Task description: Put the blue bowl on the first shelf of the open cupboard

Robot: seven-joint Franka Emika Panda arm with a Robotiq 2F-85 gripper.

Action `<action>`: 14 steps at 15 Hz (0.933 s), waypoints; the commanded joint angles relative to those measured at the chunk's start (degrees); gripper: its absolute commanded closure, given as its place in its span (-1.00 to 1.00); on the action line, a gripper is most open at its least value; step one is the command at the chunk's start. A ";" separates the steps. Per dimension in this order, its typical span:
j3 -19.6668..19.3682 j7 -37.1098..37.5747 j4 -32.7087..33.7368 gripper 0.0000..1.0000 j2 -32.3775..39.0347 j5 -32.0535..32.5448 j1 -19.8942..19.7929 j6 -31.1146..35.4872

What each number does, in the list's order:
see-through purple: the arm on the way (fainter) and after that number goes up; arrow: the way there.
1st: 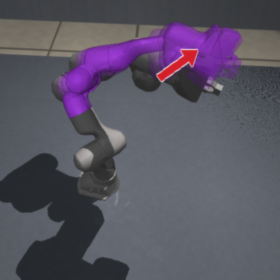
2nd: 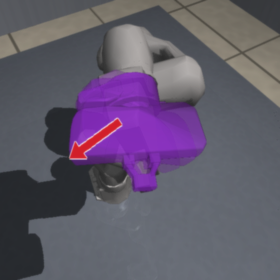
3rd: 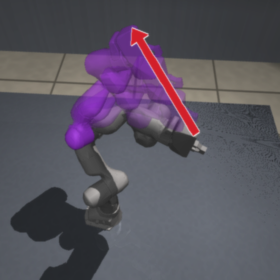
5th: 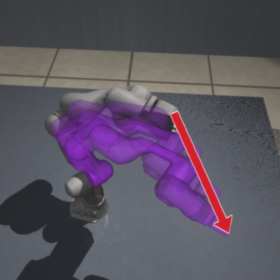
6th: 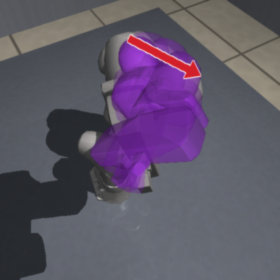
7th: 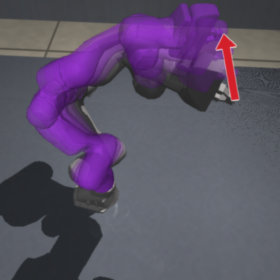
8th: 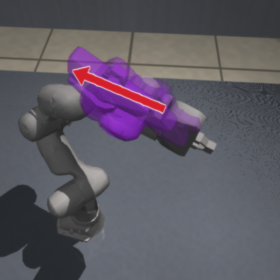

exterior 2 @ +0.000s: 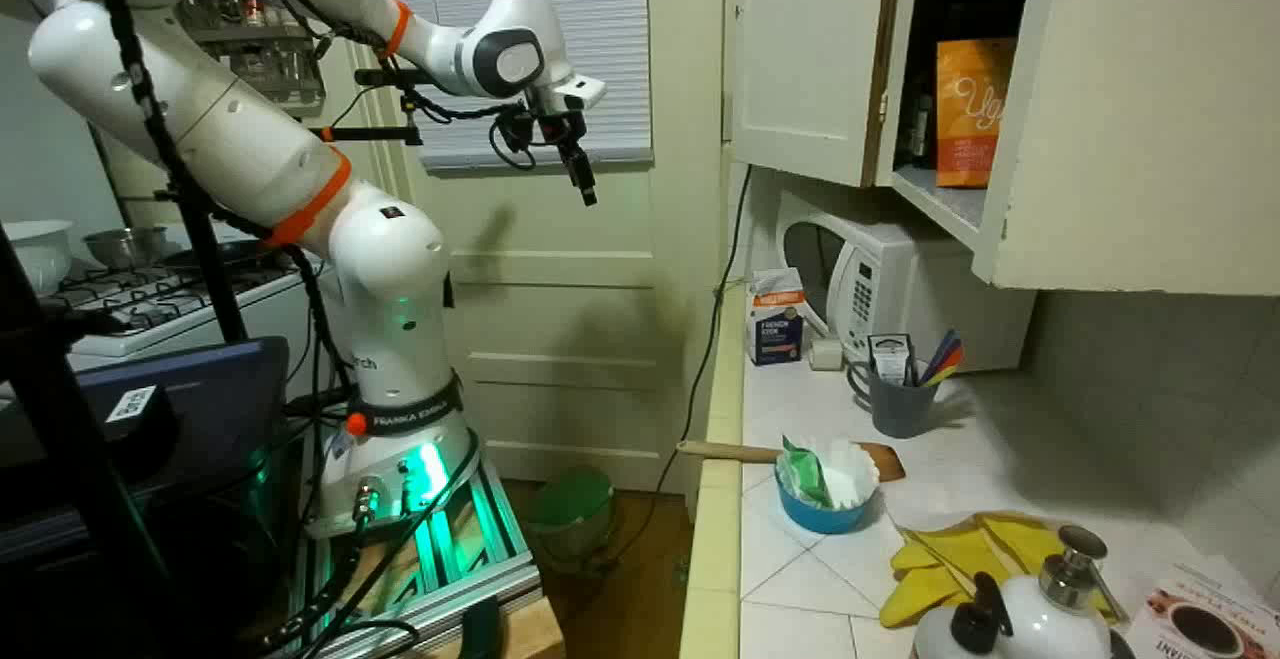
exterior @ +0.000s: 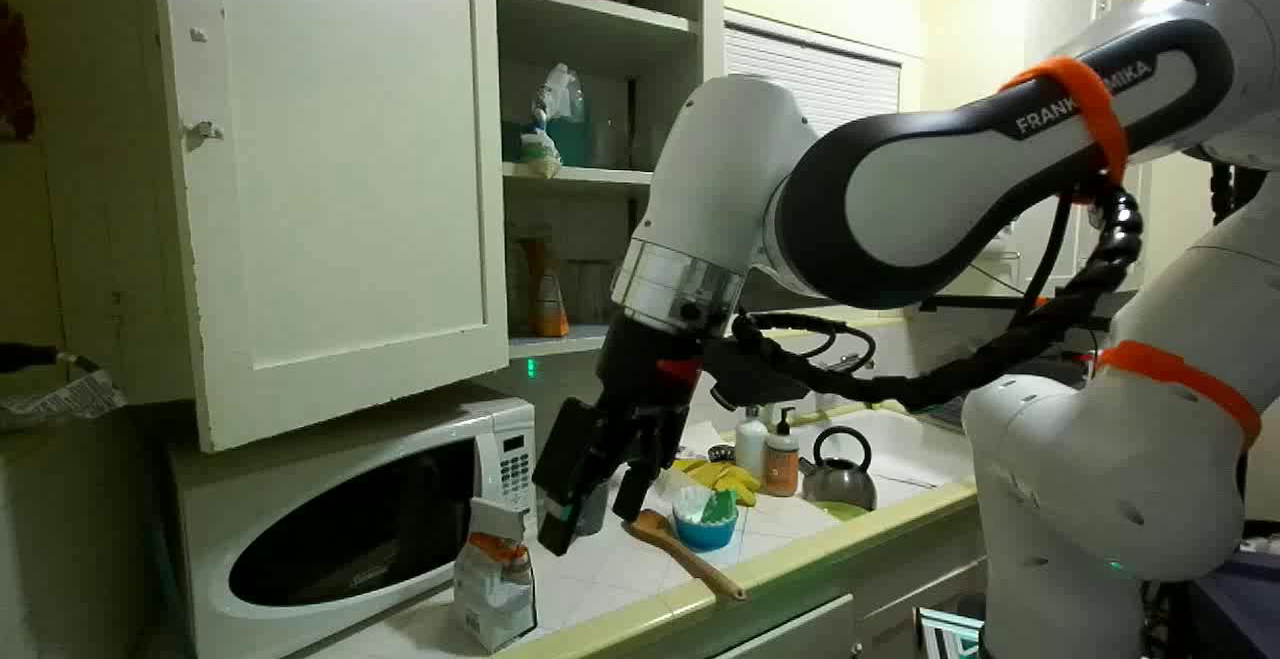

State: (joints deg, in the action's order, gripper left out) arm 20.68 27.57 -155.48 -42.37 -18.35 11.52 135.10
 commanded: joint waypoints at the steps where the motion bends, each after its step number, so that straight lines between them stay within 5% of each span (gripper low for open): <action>1: -0.47 0.34 0.10 -1.00 0.07 0.51 0.42 -0.13; 7: -0.80 -1.21 -0.28 -1.00 1.34 4.19 -2.11 -0.46; 14: -1.07 1.44 -2.18 -1.00 7.38 24.65 -18.66 -1.51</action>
State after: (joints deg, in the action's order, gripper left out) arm 20.03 27.49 -157.73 -38.71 0.29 -1.92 134.91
